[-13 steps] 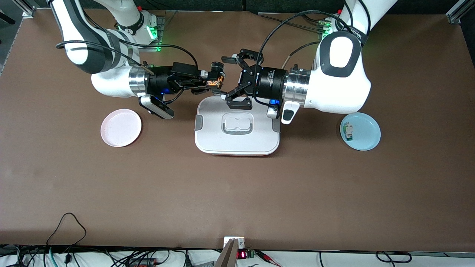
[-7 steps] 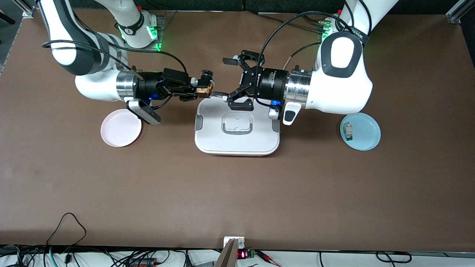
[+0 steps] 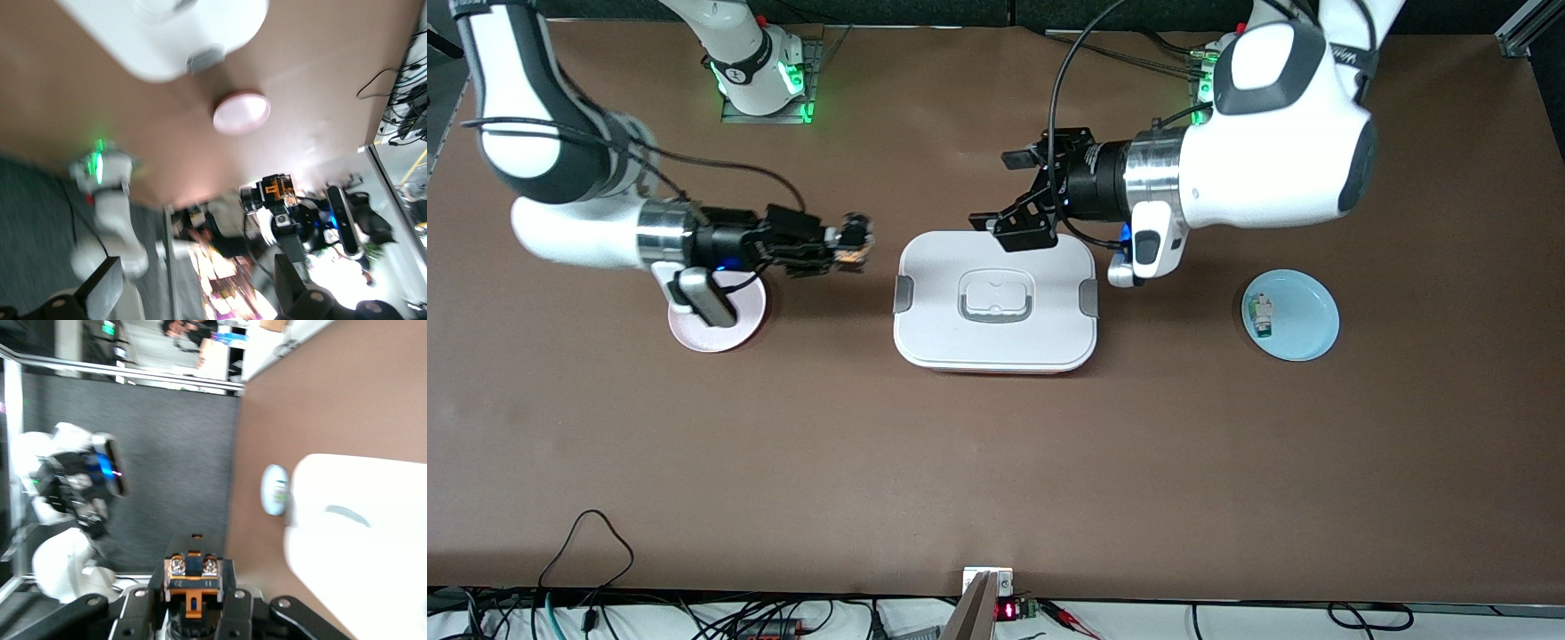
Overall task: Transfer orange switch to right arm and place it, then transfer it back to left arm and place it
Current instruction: 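Pull the switch toward the pink plate while the left gripper withdraws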
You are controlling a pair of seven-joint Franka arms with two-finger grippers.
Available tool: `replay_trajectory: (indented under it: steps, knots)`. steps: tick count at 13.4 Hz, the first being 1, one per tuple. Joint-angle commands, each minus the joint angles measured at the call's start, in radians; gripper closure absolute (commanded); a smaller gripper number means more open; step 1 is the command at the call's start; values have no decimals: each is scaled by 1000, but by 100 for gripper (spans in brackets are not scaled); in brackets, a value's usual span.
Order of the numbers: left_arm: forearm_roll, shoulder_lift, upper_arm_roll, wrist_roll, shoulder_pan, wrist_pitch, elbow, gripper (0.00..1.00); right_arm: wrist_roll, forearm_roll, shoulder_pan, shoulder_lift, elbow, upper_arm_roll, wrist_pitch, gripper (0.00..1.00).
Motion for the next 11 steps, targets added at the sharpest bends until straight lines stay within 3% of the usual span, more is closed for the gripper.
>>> replay_trajectory:
  steps: [1, 5, 11]
  knots:
    - [152, -40, -4, 180, 7, -66, -5, 0, 15, -199, -82, 48, 73, 17, -28, 79]
    - [378, -81, 10, 496, 15, -253, -5, 0, -18, -548, -129, 60, 108, 17, -23, 79]
    - [743, -166, 10, 945, 173, -545, -6, 0, -225, -1077, -142, 59, 119, 20, 14, 79]
